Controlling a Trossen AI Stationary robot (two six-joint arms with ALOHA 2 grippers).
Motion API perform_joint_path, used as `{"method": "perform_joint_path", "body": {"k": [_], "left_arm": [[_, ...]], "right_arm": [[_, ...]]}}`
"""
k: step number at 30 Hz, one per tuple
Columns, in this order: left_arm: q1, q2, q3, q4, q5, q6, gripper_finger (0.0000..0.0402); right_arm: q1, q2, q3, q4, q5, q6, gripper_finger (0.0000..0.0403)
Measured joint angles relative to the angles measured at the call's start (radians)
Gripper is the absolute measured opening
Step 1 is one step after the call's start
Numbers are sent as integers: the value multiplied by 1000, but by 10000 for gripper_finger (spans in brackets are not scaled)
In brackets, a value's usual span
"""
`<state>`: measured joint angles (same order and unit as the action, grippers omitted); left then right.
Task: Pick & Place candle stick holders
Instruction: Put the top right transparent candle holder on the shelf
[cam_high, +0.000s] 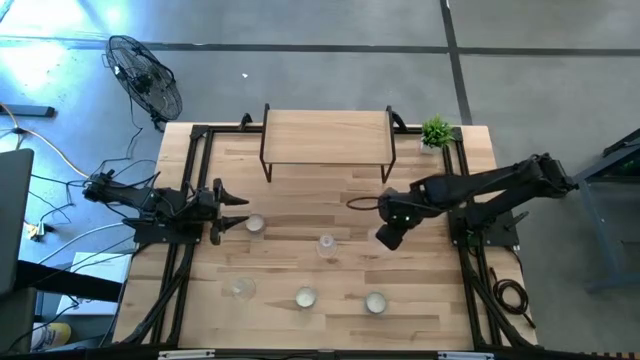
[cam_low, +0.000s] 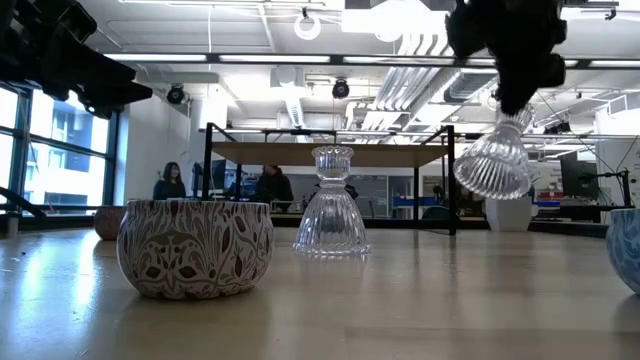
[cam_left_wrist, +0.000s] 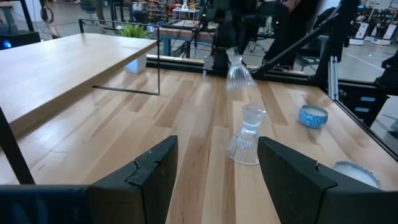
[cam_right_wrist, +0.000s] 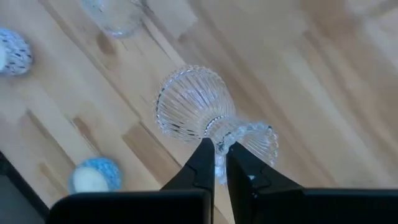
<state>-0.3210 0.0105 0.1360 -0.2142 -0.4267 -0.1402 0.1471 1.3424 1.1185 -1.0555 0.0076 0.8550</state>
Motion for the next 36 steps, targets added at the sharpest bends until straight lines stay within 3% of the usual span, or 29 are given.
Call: {"method": "perform_joint_path", "body": {"k": [19,30,36], "left_arm": [[0,0,0,-21,0,-25,218],[0,0,0,-21,0,-22,218],[0,0,0,-23,0,-22,218]], "right_arm": [[-87,0,399,-205,239,-228,10],[-324,4,522,-237,273,-389,10],[-442,106,601,-239,243,-496,10]]}}
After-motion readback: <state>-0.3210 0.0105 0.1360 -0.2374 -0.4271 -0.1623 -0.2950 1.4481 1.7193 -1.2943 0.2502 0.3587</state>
